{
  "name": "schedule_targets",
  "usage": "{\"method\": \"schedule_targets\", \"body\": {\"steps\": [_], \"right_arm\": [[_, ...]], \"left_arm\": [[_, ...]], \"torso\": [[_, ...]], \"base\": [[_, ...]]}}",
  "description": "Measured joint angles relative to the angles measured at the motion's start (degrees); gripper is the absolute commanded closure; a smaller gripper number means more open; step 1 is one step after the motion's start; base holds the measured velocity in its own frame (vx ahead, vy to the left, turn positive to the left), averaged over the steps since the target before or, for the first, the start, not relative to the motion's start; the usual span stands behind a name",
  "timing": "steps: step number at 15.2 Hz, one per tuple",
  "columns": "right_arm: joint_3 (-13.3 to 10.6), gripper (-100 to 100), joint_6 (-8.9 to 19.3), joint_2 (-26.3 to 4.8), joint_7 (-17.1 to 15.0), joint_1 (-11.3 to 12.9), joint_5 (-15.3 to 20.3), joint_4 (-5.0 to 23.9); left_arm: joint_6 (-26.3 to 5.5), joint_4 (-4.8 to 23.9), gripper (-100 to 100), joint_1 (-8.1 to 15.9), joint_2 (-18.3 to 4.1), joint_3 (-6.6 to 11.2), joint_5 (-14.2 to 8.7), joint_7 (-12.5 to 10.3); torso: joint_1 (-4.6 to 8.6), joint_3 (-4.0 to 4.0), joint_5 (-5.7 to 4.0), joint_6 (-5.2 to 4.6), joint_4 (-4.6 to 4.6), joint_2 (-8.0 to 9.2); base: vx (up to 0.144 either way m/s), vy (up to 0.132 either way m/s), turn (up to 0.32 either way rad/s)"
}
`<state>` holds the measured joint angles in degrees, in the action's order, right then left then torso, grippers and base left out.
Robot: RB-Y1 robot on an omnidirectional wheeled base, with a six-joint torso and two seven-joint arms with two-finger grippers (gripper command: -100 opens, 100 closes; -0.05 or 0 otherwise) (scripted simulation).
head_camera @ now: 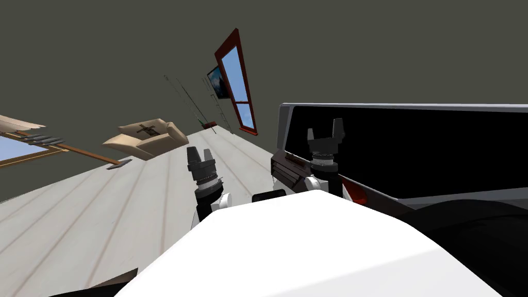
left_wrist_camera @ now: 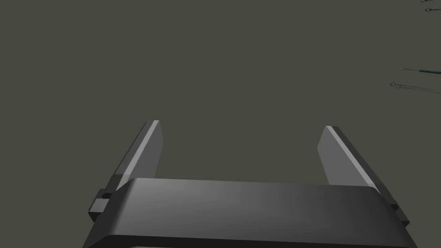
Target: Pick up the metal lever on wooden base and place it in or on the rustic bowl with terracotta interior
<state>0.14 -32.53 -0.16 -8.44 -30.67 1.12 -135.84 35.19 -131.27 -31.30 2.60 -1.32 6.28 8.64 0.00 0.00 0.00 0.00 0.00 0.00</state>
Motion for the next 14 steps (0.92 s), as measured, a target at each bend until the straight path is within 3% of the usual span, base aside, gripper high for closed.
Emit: {"method": "schedule_targets", "body": {"steps": [5, 14], "right_arm": [[-0.9, -100, 0.7, -5.0, 1.5, 0.1, 1.5, 3.1], [-2.2, -100, 2.3, -12.9, 5.6, 0.7, 5.5, 12.4]], "left_arm": [[0.0, 0.0, 0, 0.0, 0.0, 0.00, 0.0, 0.0], [0.0, 0.0, 0, 0.0, 0.0, 0.00, 0.0, 0.0]], "torso": [[-0.07, -0.04, 0.01, 0.01, 0.02, -0.06], [-0.12, -0.05, 0.02, 0.02, 0.02, -0.08]], "base": [[0.011, 0.020, 0.070], [0.016, 0.030, 0.091]]}}
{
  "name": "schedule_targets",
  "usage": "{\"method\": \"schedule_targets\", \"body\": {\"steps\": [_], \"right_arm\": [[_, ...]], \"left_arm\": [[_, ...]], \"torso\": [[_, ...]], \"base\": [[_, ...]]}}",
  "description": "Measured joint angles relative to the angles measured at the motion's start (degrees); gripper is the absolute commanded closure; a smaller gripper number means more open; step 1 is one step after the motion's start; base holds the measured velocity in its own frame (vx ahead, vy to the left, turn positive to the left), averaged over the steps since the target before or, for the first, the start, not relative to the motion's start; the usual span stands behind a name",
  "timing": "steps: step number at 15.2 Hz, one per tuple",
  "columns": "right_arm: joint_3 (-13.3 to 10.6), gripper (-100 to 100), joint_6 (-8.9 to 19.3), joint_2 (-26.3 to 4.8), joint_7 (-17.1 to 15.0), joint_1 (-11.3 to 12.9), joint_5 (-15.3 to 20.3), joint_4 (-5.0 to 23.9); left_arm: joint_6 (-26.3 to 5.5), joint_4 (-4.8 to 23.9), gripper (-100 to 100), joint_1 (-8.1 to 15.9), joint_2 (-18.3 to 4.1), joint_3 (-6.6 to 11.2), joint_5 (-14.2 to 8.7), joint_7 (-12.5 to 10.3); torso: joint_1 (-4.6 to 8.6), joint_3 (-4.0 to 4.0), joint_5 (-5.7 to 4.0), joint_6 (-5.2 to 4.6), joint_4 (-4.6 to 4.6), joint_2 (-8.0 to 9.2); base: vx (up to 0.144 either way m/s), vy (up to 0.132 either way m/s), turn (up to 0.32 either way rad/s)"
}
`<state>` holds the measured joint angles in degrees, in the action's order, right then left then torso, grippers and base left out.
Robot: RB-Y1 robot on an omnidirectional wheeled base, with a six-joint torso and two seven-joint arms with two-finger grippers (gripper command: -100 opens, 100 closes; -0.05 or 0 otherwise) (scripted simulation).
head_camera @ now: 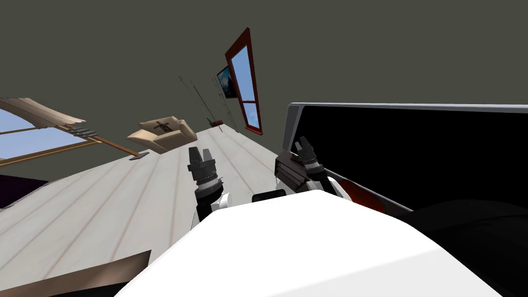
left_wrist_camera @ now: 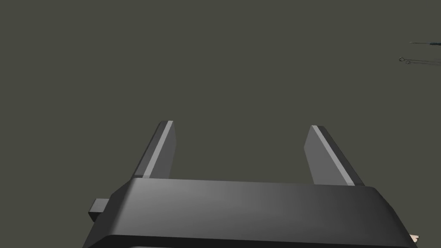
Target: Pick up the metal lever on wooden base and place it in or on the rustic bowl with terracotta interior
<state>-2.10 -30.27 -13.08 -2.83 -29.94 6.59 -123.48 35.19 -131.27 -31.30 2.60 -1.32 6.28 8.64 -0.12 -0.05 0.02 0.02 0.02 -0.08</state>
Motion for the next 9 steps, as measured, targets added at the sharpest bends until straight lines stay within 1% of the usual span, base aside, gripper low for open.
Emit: {"method": "schedule_targets", "body": {"steps": [2, 5, 7, 8, 9], "right_arm": [[-0.1, -100, 0.6, -1.0, 0.6, 0.3, 0.5, 1.3], [-0.6, -100, 0.5, -2.7, 1.9, 0.8, 1.9, 5.0], [-1.1, -100, 1.0, -4.0, 3.0, 1.4, 2.9, 7.6], [-1.5, -100, 1.3, -5.0, 3.8, 1.0, 3.7, 8.5], [-1.8, -100, 1.6, -5.7, 4.5, 1.2, 4.4, 9.9]], "left_arm": [[0.0, 0.0, 0, 0.0, 0.0, 0.00, 0.0, 0.0], [0.0, 0.0, 0, 0.0, 0.0, 0.00, 0.0, 0.0], [0.0, 0.0, 0, 0.0, 0.0, 0.00, 0.0, 0.0], [0.0, 0.0, 0, 0.0, 0.0, 0.00, 0.0, 0.0], [0.0, 0.0, 0, 0.0, 0.0, 0.00, 0.0, 0.0]], "torso": [[0.03, 0.01, -0.01, -0.01, 0.00, 0.01], [0.03, 0.00, -0.01, 0.01, 0.00, 0.00], [0.01, -0.01, -0.01, 0.00, 0.01, -0.02], [-0.04, -0.01, 0.01, 0.01, 0.01, -0.01], [-0.06, -0.01, 0.01, 0.00, 0.01, -0.02]], "base": [[0.010, 0.020, 0.049], [0.016, 0.024, 0.096], [0.021, 0.041, 0.149], [0.021, 0.046, 0.121], [0.025, 0.042, 0.110]]}}
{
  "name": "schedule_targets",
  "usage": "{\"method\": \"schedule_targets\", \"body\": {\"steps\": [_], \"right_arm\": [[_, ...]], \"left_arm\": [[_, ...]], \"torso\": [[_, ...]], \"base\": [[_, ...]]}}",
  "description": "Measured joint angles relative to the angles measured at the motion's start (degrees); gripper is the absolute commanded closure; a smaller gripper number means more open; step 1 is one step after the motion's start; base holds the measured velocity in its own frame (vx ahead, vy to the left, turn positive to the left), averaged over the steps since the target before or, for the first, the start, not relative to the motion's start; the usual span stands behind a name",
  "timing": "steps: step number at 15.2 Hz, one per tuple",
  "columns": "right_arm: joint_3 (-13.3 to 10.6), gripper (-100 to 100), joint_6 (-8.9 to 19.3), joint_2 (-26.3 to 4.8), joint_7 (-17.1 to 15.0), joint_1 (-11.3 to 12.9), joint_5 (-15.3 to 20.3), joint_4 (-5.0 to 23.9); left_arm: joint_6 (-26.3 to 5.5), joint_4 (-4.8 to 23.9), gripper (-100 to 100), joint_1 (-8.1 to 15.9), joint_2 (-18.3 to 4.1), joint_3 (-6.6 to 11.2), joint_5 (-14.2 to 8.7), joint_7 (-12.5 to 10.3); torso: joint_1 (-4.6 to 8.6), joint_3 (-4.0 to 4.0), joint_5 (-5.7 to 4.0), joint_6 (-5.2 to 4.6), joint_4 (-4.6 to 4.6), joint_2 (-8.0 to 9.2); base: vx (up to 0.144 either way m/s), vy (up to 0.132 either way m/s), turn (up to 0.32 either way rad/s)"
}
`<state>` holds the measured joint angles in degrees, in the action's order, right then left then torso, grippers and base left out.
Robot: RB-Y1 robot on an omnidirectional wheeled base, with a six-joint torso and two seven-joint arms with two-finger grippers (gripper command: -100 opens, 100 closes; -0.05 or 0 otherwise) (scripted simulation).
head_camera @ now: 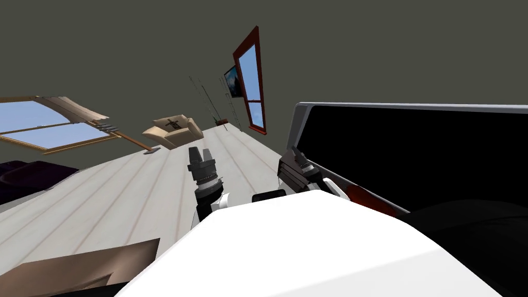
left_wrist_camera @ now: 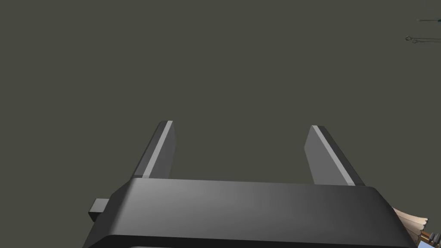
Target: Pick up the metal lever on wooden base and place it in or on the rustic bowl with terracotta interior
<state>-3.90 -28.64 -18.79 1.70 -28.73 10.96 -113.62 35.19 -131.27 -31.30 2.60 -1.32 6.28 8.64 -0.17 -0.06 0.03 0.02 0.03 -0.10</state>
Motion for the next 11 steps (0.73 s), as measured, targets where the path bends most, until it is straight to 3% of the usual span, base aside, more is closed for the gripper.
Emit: {"method": "schedule_targets", "body": {"steps": [7, 11], "right_arm": [[-1.3, -100, 0.6, -5.4, 4.2, 0.4, 3.9, 9.8], [-2.2, -100, 2.6, -8.2, 6.0, 0.8, 5.8, 13.0]], "left_arm": [[0.0, 0.0, 0, 0.0, 0.0, 0.00, 0.0, 0.0], [0.0, 0.0, 0, 0.0, 0.0, 0.00, 0.0, 0.0]], "torso": [[0.05, -0.01, -0.01, 0.00, 0.00, -0.01], [0.06, 0.01, 0.00, -0.03, 0.00, 0.02]], "base": [[0.024, 0.033, 0.108], [0.019, 0.028, 0.086]]}}
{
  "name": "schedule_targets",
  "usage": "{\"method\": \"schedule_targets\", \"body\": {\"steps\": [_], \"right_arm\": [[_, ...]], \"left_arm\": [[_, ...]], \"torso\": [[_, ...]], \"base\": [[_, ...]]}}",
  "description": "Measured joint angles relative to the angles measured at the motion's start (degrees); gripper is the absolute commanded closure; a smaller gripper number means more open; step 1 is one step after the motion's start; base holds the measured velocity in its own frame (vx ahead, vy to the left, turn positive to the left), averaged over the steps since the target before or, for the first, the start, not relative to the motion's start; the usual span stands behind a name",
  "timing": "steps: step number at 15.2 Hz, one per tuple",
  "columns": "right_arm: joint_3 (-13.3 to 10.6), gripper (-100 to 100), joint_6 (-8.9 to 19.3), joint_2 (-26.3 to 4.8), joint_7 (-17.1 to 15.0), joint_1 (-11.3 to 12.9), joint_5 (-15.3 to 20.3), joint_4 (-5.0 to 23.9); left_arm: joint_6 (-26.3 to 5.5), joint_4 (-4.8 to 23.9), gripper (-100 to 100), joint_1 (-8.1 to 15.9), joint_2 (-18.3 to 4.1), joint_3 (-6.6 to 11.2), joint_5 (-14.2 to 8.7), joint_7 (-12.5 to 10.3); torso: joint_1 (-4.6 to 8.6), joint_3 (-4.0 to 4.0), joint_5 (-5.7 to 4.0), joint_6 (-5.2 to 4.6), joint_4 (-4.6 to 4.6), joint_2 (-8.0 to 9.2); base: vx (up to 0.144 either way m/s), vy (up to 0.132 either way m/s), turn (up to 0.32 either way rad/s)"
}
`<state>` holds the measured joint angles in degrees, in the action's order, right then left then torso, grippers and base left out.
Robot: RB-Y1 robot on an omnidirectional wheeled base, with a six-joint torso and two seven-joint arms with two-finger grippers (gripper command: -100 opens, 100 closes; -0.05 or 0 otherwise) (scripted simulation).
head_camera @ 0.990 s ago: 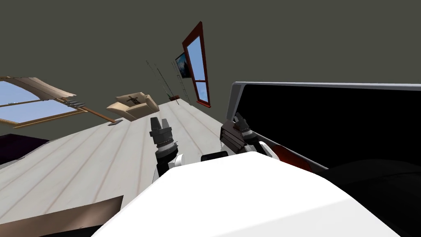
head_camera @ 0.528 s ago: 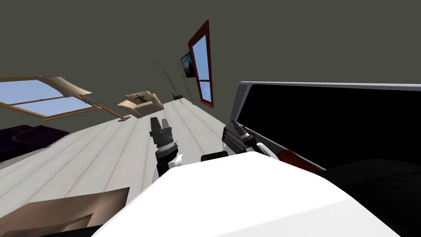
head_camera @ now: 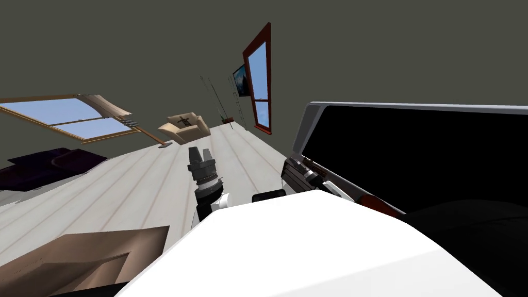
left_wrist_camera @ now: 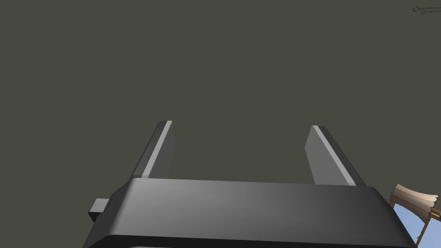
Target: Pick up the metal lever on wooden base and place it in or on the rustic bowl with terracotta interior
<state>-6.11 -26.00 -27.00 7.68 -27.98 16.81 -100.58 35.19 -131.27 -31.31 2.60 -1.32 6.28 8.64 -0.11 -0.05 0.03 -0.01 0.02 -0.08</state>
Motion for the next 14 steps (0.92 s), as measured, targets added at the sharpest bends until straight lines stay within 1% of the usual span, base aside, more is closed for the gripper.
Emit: {"method": "schedule_targets", "body": {"steps": [2, 3, 5, 7, 9, 11, 13, 14], "right_arm": [[-0.5, -100, 0.2, -1.2, 1.0, 0.5, 1.0, 2.5], [-0.6, -100, 0.4, -1.5, 1.4, 0.5, 1.3, 3.2], [-0.7, -100, 0.2, -2.9, 2.4, 0.2, 2.1, 5.5], [-1.1, -100, 0.5, -3.9, 3.2, 0.6, 2.9, 7.4], [-1.6, -100, 0.9, -5.3, 4.4, 1.2, 4.0, 10.5], [-1.7, -100, 1.2, -6.6, 5.3, 1.0, 4.7, 12.7], [-2.2, -100, 1.5, -8.1, 6.2, 1.9, 5.6, 15.8], [-2.2, -100, 1.1, -9.2, 6.8, 2.4, 6.1, 18.4]], "left_arm": [[0.0, 0.0, 0, 0.0, 0.0, 0.00, 0.0, 0.0], [0.0, 0.0, 0, 0.0, 0.0, 0.00, 0.0, 0.0], [0.0, 0.0, 0, 0.0, 0.0, 0.00, 0.0, 0.0], [0.0, 0.0, 0, 0.0, 0.0, 0.00, 0.0, 0.0], [0.0, 0.0, 0, 0.0, 0.0, 0.00, 0.0, 0.0], [0.0, 0.0, 0, 0.0, 0.0, 0.00, 0.0, 0.0], [0.0, 0.0, 0, 0.0, 0.0, 0.00, 0.0, 0.0], [0.0, 0.0, 0, 0.0, 0.0, 0.00, 0.0, 0.0]], "torso": [[0.02, 0.01, -0.01, 0.02, -0.01, 0.01], [0.03, 0.01, -0.01, 0.00, -0.01, 0.02], [0.02, 0.01, 0.00, 0.01, -0.01, 0.02], [0.02, 0.01, -0.01, 0.03, -0.01, 0.02], [0.00, -0.01, 0.00, 0.03, 0.00, -0.02], [0.01, 0.00, 0.00, 0.00, 0.00, 0.00], [0.03, 0.00, 0.00, 0.01, 0.00, 0.01], [0.03, 0.00, 0.00, 0.03, 0.00, -0.01]], "base": [[0.015, 0.018, 0.067], [0.018, 0.025, 0.090], [0.016, 0.021, 0.067], [0.019, 0.023, 0.098], [0.028, 0.035, 0.128], [0.016, 0.022, 0.045], [0.022, 0.026, 0.126], [0.041, 0.047, 0.254]]}}
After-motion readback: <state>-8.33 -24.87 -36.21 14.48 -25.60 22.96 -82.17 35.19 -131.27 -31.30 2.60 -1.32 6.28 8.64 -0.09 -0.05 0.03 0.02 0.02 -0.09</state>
